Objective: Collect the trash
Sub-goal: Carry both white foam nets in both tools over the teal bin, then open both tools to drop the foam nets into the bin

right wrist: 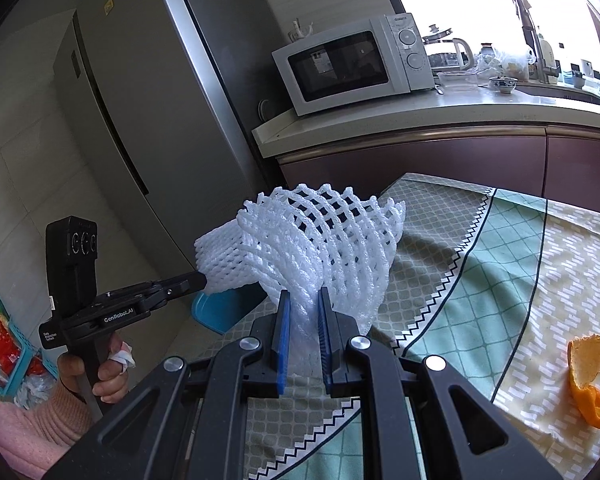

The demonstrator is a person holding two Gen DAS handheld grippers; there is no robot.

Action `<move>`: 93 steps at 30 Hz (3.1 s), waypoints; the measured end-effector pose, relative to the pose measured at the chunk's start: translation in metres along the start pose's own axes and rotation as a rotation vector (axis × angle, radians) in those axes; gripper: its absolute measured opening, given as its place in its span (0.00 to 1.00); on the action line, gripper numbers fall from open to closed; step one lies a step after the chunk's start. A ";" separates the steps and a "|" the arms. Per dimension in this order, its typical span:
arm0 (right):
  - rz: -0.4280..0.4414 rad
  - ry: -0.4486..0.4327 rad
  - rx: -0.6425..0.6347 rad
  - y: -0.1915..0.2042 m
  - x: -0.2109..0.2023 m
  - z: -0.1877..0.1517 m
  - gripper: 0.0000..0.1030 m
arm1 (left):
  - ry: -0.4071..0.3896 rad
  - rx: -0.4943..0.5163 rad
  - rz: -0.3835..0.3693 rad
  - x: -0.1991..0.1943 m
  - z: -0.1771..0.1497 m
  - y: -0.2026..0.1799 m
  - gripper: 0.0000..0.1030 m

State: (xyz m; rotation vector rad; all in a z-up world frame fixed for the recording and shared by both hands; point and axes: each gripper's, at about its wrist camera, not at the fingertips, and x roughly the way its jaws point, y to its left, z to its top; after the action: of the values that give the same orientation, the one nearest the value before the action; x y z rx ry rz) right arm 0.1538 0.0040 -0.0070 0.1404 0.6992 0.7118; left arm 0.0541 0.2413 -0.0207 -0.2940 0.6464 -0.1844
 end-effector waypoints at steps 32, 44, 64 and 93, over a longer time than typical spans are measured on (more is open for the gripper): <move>0.146 0.169 -0.144 0.071 0.106 0.025 0.11 | 0.020 -0.145 0.188 0.008 -0.012 0.084 0.07; 0.141 0.271 -0.154 0.083 0.161 0.024 0.11 | 0.072 -0.182 0.249 0.038 -0.018 0.113 0.07; 0.081 0.397 -0.105 0.077 0.220 0.015 0.21 | 0.179 -0.218 0.273 0.099 -0.026 0.131 0.14; 0.120 0.226 -0.029 0.047 0.123 0.005 0.29 | 0.051 -0.106 0.148 0.051 -0.021 0.070 0.28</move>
State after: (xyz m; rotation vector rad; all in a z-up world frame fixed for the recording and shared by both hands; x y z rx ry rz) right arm 0.1977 0.1191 -0.0538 0.0761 0.9010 0.8614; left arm 0.0864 0.2900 -0.0878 -0.3425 0.7268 -0.0156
